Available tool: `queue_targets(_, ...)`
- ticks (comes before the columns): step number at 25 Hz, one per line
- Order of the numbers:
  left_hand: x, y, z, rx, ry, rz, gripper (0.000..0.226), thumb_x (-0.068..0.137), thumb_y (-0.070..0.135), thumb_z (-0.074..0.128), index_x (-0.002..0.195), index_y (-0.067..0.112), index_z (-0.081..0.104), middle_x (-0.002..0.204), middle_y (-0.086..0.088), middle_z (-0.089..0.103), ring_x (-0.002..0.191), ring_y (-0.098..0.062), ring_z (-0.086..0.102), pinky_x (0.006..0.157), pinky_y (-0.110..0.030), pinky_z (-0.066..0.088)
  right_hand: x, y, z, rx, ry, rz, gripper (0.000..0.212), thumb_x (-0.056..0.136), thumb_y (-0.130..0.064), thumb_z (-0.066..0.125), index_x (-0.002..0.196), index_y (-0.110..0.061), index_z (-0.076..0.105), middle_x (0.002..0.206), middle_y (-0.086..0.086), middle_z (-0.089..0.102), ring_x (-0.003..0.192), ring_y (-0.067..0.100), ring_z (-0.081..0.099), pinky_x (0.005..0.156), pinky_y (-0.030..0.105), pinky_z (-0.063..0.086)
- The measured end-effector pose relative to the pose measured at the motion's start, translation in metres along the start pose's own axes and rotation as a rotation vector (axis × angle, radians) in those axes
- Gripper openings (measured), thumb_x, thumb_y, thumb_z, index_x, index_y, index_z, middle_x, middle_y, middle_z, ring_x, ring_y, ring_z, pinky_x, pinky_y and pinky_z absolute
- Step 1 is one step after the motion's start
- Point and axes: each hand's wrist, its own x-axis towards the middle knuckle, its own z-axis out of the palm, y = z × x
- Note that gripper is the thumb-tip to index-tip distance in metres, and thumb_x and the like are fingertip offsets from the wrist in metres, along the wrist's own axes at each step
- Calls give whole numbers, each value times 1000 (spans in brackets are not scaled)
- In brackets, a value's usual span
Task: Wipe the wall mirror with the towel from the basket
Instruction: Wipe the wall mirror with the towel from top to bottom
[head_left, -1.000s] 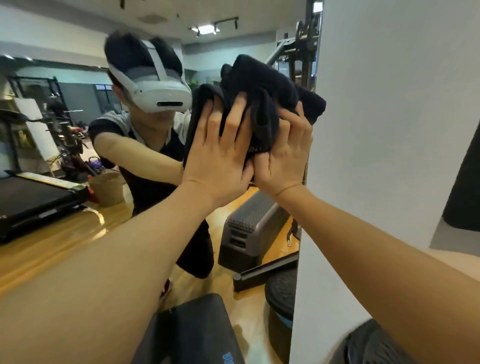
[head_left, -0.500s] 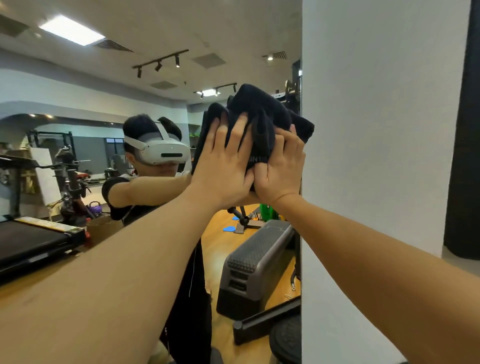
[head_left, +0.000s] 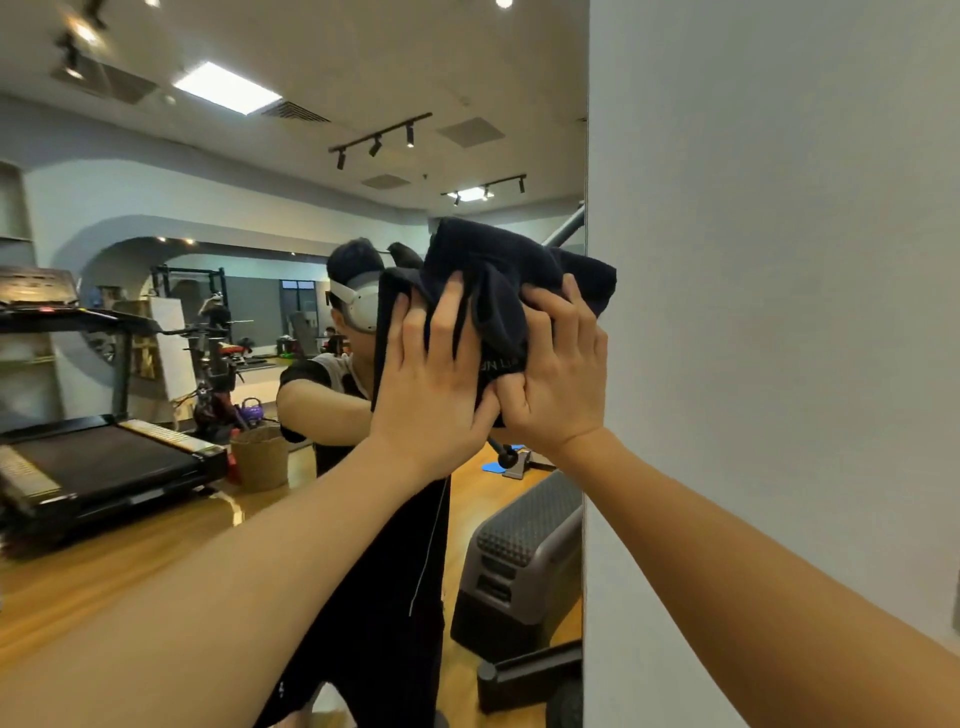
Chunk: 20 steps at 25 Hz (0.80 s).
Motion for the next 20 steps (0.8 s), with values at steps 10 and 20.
queue_targets(10, -51, 34, 13, -1, -59, -12, 80, 97, 48, 53, 160, 9, 22, 164, -19, 14, 145, -43, 31, 127, -54, 14, -61, 6, -16, -3, -98, 27, 70, 74, -29, 57, 141, -10, 51, 149, 7, 45, 154, 38, 21, 119, 48, 28)
queue_targets(20, -82, -12, -9, -18, -149, 27, 72, 102, 43, 45, 161, 9, 21, 165, -20, 12, 148, -39, 24, 126, -51, 19, -70, -50, -1, -119, -142, 80, 78, 78, -42, 52, 151, -15, 42, 158, 10, 36, 154, 42, 15, 107, 58, 31)
